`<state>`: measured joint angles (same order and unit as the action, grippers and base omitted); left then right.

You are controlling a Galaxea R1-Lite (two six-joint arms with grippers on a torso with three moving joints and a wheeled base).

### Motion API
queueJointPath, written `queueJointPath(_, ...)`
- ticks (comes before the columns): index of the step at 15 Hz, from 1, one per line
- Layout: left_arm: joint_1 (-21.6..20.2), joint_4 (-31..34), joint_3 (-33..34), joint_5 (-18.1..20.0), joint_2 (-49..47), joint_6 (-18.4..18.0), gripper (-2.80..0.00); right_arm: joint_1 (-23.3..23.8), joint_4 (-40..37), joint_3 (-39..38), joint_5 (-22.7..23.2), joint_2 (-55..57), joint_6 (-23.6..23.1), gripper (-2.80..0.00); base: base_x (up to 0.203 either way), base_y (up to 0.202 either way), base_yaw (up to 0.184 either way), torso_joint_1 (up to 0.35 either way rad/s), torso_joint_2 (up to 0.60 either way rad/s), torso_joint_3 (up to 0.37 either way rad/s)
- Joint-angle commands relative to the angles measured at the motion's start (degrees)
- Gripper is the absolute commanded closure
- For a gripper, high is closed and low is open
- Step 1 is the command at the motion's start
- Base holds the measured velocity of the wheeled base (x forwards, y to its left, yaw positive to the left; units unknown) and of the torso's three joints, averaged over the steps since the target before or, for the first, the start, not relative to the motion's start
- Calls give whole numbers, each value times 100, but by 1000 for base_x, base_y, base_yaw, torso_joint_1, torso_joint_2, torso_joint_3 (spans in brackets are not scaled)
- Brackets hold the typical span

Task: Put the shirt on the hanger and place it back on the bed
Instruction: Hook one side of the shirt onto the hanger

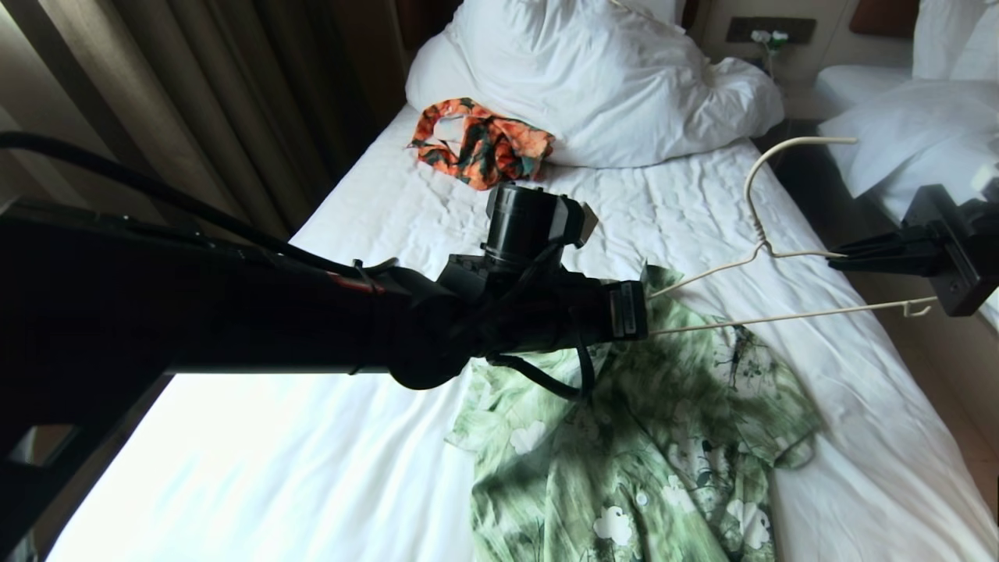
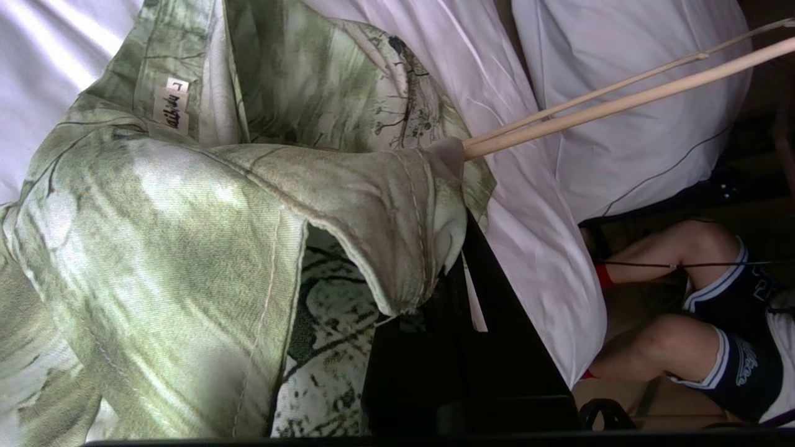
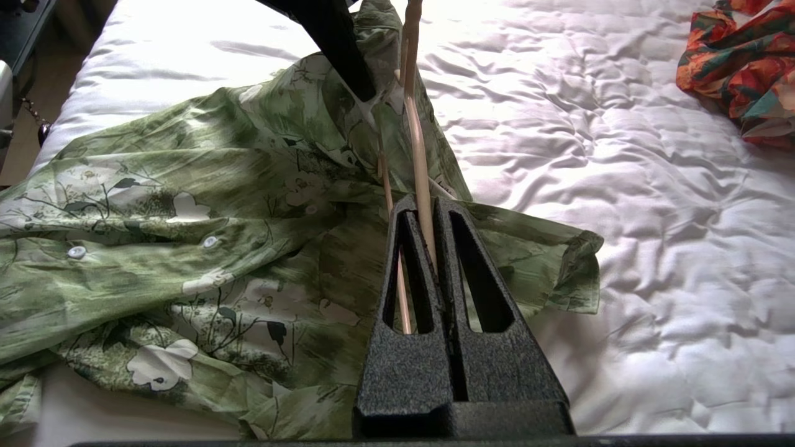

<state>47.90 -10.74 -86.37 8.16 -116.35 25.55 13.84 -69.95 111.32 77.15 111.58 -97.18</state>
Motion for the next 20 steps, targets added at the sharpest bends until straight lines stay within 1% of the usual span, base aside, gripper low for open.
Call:
queueJointPath(1, 53, 9, -125, 2, 7, 12, 0, -31, -36, -7, 46, 22, -55, 0, 0, 0, 0, 0, 0, 0)
queueJointPath(3, 94, 10, -202, 2, 25, 28, 0, -128, -51, -57, 66, 58, -48, 0, 0, 0, 0, 0, 0, 0)
queueJointPath(6, 120, 10, -231, 18, 162, 222, 0, -188, -45, -181, 89, 125, -55, 0, 0, 0, 0, 0, 0, 0)
queueJointPath(9, 379, 35, -344, 11, 319, 467, 0, -185, -45, -183, 98, 211, -55, 0, 0, 0, 0, 0, 0, 0)
queueJointPath(13, 817, 84, -543, -17, 86, 496, 0, -162, -35, -457, 107, 318, -55, 0, 0, 0, 0, 0, 0, 0)
queueJointPath(15, 1002, 145, -861, -127, -231, 496, 0, -171, -36, -512, 107, 379, -55, 0, 0, 0, 0, 0, 0, 0)
queueJointPath(16, 1048, 260, -1147, -209, -382, 483, 0, -179, -29, -539, 103, 398, -62, 0, 0, 0, 0, 0, 0, 0)
queueJointPath(18, 1131, 702, -1877, -310, -695, 451, 0, -180, -28, -626, 107, 400, -68, 0, 0, 0, 0, 0, 0, 0)
queueJointPath(19, 1171, 895, -2237, -375, -847, 376, 0, -180, -27, -695, 101, 394, -82, 0, 0, 0, 0, 0, 0, 0)
queueJointPath(20, 1209, 1012, -2505, -470, -972, 146, 0, -180, 24, -805, 99, 381, -89, 0, 0, 0, 0, 0, 0, 0)
